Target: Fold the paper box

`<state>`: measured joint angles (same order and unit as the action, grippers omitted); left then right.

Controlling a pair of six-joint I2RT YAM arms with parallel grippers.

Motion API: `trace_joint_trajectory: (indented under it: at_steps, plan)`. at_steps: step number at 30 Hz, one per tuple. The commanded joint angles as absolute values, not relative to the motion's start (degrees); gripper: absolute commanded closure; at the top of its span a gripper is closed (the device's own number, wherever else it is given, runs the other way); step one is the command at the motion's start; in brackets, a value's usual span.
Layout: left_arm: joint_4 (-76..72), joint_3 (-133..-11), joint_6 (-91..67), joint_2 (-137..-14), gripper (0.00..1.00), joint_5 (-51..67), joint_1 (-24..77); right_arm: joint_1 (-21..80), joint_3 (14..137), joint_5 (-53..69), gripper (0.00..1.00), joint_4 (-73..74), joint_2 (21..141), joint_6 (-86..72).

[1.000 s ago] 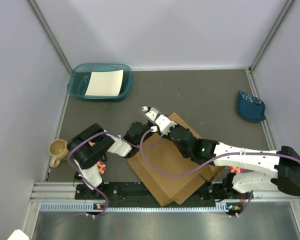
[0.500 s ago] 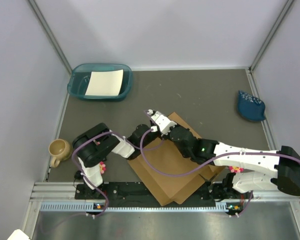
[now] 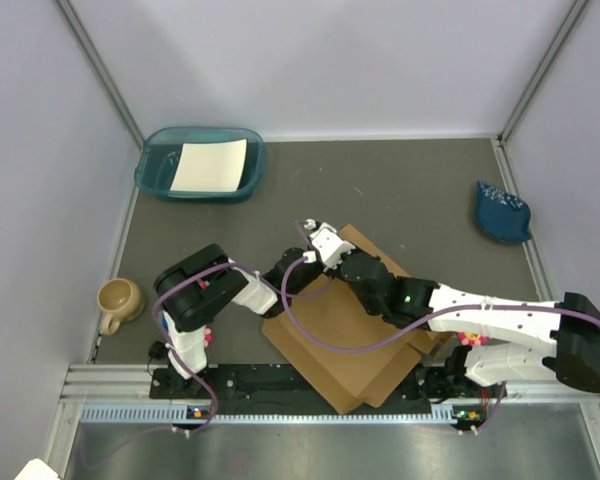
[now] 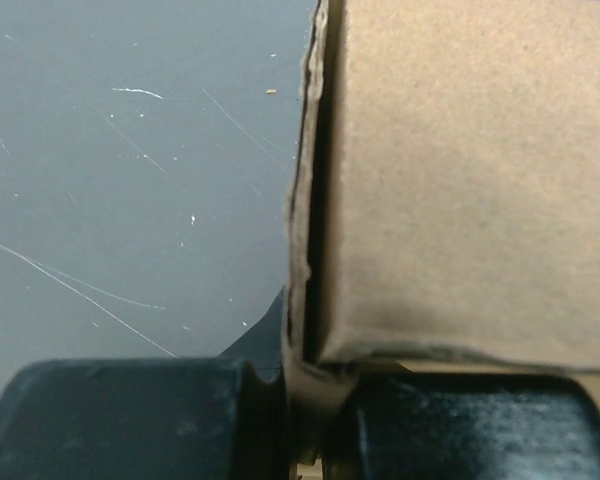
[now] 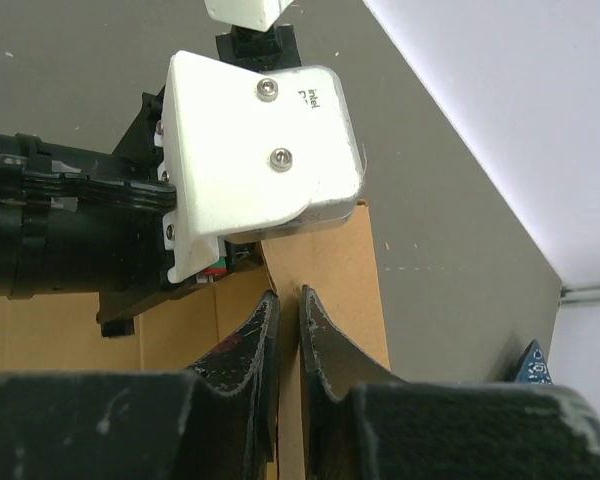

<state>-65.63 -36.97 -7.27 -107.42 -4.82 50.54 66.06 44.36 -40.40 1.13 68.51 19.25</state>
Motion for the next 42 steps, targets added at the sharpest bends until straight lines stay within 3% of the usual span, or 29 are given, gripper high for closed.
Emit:
trace_joint_trajectory:
  at_steps: [1,4,5,7,8,10,13,20,29,35,38,42]
  plan:
    - [-65.1,-39.1,-4.6,-107.4,1.0,-8.8,51.4,66.9,43.8,-33.6,0.95,5.1,69.0,15.5]
    - [-64.3,-38.6,-4.0,-106.6,1.0,-11.1,51.5,66.9,44.2,-33.8,0.9,5.2,69.0,15.2]
    - [-63.6,-38.6,-4.0,-106.1,1.0,-12.0,51.5,66.9,44.7,-34.0,0.78,5.2,69.0,14.8]
    - [-61.4,-38.8,-3.7,-105.6,1.0,-13.4,51.5,67.0,45.6,-34.0,0.68,5.2,68.6,14.5]
    - [-60.6,-38.8,-3.6,-105.0,1.0,-14.8,51.5,67.0,46.7,-34.3,0.56,5.3,68.1,13.9]
    - [-59.4,-39.0,-3.1,-104.5,1.0,-15.9,51.5,67.0,48.1,-34.5,0.47,5.9,66.8,13.5]
    - [-57.5,-39.5,-2.6,-103.9,1.0,-17.8,51.5,67.1,51.3,-33.8,0.01,7.3,65.1,12.7]
    - [-54.8,-39.6,-3.0,-102.5,1.0,-21.4,51.5,67.3,56.2,-35.1,0.01,9.5,58.3,9.5]
    - [-55.3,-35.9,-4.7,-100.5,1.0,-28.2,51.5,63.9,56.6,-45.9,0.01,12.1,49.4,0.4]
    - [-51.1,-35.0,-8.3,-98.5,1.0,-32.4,51.0,58.5,55.8,-51.9,0.01,19.3,51.6,-6.8]
    - [-44.7,-36.0,-12.9,-96.4,1.0,-34.4,49.9,54.2,55.3,-44.4,0.01,21.9,50.2,-12.1]
    - [-24.8,-38.3,-25.1,-92.8,1.0,-35.6,46.3,40.7,52.9,-32.4,0.01,22.9,46.2,-19.8]
